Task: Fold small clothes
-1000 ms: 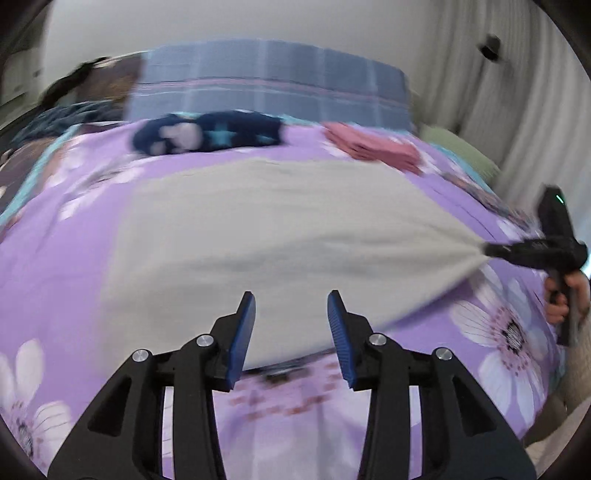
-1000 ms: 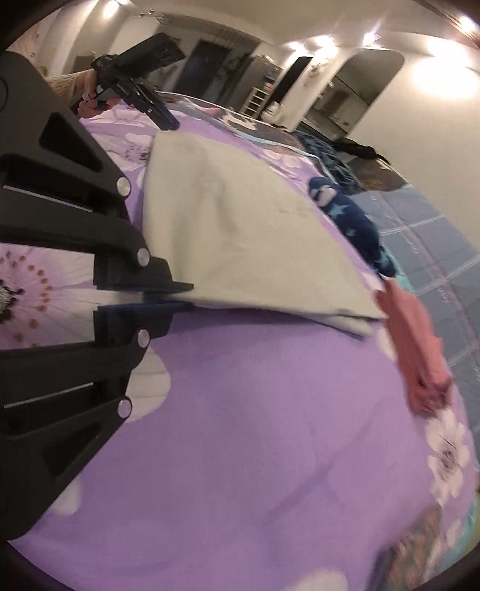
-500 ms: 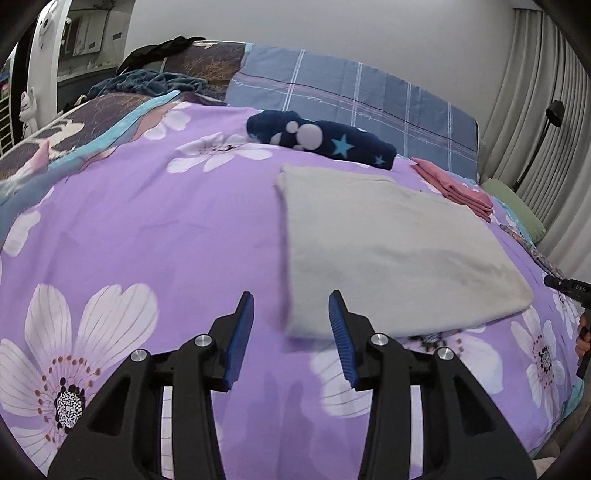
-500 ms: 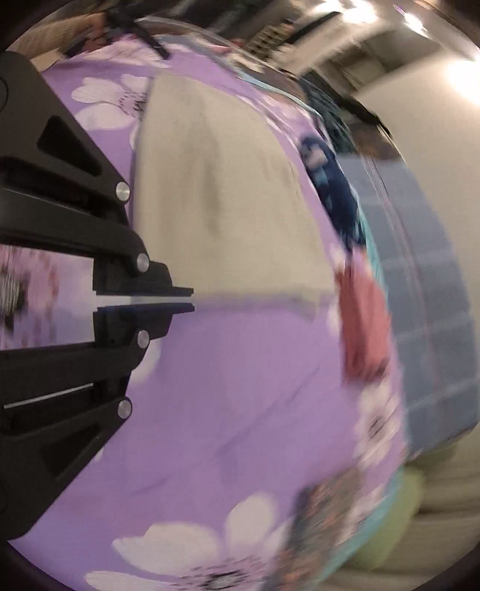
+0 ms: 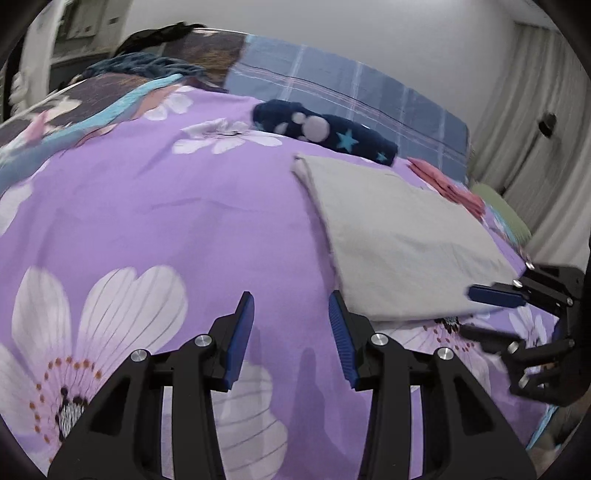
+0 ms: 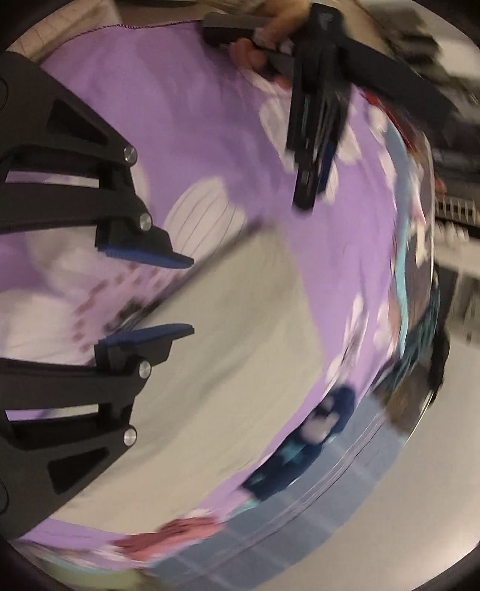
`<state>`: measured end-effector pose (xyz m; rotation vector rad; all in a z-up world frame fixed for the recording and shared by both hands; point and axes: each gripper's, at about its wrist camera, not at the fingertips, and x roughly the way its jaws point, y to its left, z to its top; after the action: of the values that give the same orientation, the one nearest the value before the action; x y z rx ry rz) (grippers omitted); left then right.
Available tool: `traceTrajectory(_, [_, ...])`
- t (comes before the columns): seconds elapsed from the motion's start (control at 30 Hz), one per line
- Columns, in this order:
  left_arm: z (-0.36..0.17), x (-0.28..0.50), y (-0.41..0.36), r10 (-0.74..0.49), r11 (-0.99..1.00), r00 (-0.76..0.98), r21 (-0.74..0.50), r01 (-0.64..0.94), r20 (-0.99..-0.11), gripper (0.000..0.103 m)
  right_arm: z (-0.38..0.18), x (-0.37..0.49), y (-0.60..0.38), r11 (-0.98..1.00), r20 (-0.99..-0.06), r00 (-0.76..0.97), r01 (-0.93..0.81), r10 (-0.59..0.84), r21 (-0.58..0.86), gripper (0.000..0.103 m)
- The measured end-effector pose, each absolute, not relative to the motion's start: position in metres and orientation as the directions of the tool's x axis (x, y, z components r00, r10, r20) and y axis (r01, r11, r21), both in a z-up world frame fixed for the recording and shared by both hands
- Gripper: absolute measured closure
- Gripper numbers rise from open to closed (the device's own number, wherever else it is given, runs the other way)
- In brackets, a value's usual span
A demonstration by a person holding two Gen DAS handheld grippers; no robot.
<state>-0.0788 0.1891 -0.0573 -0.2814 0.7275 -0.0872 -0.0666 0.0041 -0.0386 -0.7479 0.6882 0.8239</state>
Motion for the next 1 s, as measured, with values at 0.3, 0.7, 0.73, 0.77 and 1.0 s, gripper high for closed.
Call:
traceTrajectory(0.3, [-0.069, -0.024, 0.166, -0.295, 0.955, 0.634, -0.207, 0.211, -0.714, 0.051, -0.039, -0.029, -0.021, 0.609, -0.810, 0.479, -0.767, 0.339, -0.199, 0.060])
traceTrajectory(0.7, [-0.051, -0.029, 0.165, -0.688, 0.726, 0.534, -0.492, 0.481, -0.492, 0.055, -0.048, -0.012, -0.021, 0.635, -0.829, 0.458, -0.754, 0.322, -0.170, 0.054])
traceTrajectory(0.73, [-0.052, -0.032, 0.164, -0.680, 0.733, 0.535, -0.482, 0.480, -0.501, 0.055, -0.049, -0.010, -0.020, 0.635, -0.830, 0.453, -0.755, 0.324, -0.164, 0.054])
traceTrajectory(0.77, [-0.053, -0.033, 0.163, -0.669, 0.743, 0.537, -0.475, 0.472, -0.514, 0.055, -0.050, -0.010, -0.018, 0.634, -0.832, 0.448, -0.757, 0.327, -0.158, 0.054])
traceTrajectory(1.0, [-0.077, -0.022, 0.178, -0.642, 0.765, 0.500, -0.528, 0.367, -0.581, 0.055, -0.053, -0.011, -0.014, 0.625, -0.837, 0.437, -0.766, 0.331, -0.152, 0.053])
